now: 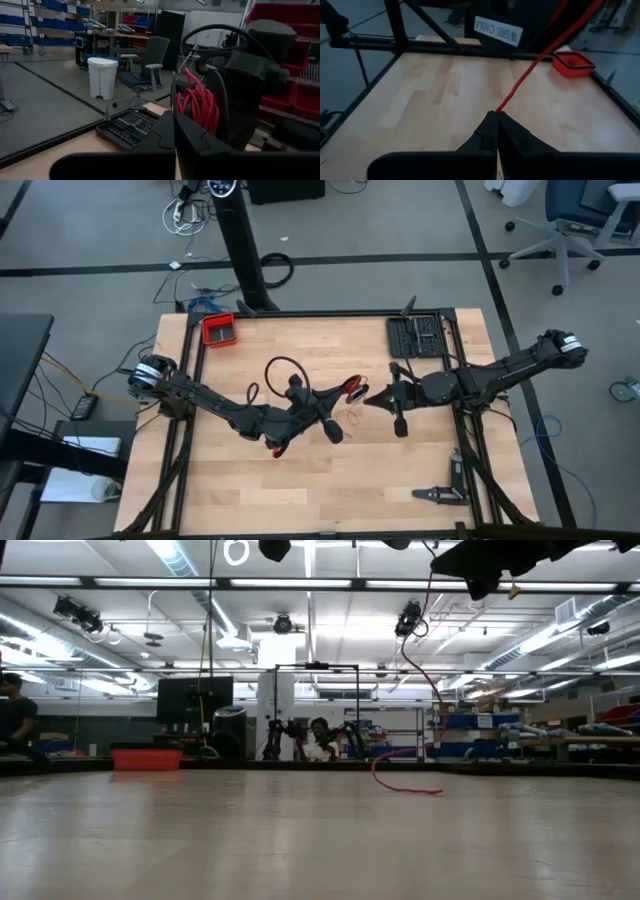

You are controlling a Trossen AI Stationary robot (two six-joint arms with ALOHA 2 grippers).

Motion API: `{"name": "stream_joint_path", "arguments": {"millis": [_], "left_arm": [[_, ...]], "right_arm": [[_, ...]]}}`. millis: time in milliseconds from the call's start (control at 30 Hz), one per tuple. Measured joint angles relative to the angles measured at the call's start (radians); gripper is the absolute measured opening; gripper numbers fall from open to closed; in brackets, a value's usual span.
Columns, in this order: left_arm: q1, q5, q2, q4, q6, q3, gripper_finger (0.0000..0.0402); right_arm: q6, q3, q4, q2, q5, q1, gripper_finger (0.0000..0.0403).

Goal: Coil cords
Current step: Coil the red wire onto the spool

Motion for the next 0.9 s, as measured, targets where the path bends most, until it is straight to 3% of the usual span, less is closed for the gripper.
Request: {"name": "stream_joint_path", "arguments": {"millis": [500,900], "left_arm": [[-0.001,0.001,0.000,0.037,-0.006,0.000,0.0001],[-0.001,0.008,0.006,0.044,-0.007,0.000,0.0001]], "right_arm": [[-0.029,0.000,0.243,0.234,0.032,0.039,0.0000],[-0.099,0.000,0.368,0.264,0.050,0.082,0.0000]]}}
